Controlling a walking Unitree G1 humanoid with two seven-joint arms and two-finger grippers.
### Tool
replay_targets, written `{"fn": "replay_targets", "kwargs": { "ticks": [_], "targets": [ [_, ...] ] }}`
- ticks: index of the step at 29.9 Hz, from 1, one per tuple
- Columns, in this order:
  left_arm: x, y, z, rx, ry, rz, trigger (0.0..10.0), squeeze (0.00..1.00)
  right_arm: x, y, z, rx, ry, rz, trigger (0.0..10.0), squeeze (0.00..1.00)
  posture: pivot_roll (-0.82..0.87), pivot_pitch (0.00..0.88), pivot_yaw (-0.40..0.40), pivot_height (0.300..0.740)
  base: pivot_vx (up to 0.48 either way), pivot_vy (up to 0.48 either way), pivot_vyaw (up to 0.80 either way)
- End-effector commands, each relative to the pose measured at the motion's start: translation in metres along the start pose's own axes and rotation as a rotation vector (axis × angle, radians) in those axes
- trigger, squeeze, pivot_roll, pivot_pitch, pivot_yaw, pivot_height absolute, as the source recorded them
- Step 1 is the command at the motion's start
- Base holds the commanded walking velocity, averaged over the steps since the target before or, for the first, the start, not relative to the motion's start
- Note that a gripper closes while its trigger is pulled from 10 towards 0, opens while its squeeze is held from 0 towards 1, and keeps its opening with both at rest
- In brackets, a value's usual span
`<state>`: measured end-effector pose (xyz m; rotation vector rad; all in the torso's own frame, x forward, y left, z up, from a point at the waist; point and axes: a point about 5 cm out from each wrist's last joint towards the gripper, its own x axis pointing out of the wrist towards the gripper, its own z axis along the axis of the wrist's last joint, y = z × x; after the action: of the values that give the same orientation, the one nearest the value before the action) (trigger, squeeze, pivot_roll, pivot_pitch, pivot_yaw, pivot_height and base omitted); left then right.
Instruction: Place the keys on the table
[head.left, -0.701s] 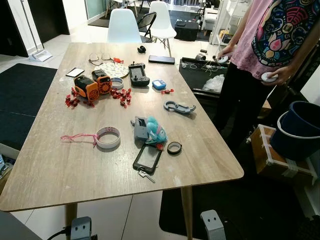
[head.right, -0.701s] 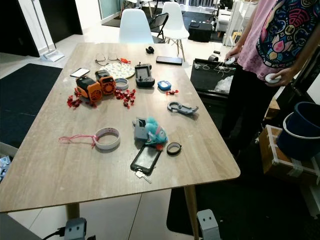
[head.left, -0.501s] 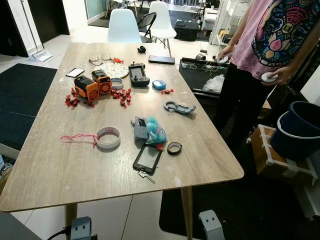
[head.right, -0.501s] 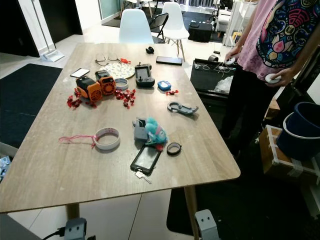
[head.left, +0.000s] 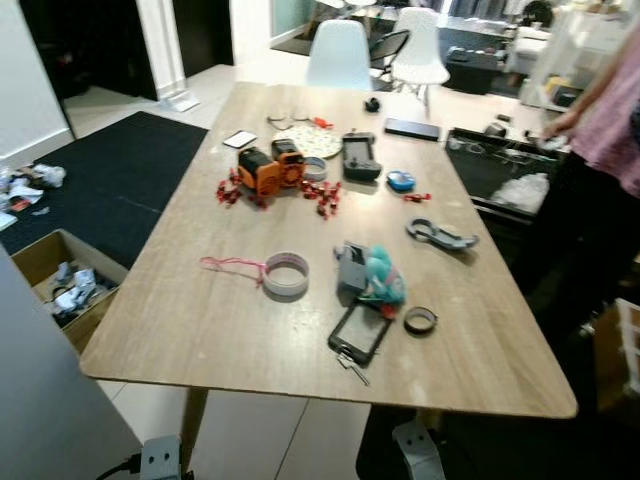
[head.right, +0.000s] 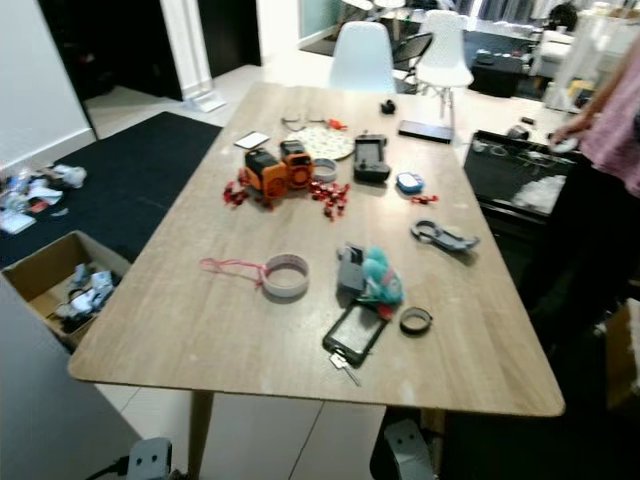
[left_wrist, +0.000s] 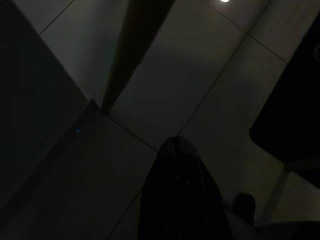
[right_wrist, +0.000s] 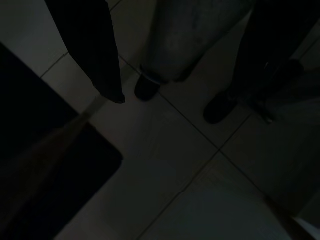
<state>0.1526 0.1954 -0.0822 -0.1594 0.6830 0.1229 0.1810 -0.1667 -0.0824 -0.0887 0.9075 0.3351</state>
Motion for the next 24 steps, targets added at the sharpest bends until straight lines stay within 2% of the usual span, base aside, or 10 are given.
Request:
{"fn": "replay_targets", "kwargs": {
  "ticks": [1,21,24],
  "targets": [
    [-0.0029,0.0052,-0.0054,0.006,0.027,0.014,10.0,0.0,-0.0009,0.0008,-0.0039,-0.006,0.009,0.004,10.0,0.0,0.09,0.039,-0.081,0.74,0.0,0.0,0.8],
    [-0.0031,0.0071,-0.0061,0.006,0.037,0.017,10.0,0.0,-0.0004,0.002,-0.0035,-0.01,0.008,0.005,10.0,0.0,0.09,0.04,-0.08,0.74,0.0,0.0,0.8],
    [-0.0029,0.0077,-0.0056,0.006,0.037,0.018,10.0,0.0,-0.0007,-0.001,-0.0022,0.037,-0.006,-0.021,10.0,0.0,0.09,0.04,-0.08,0.74,0.0,0.0,0.0]
  ]
}}
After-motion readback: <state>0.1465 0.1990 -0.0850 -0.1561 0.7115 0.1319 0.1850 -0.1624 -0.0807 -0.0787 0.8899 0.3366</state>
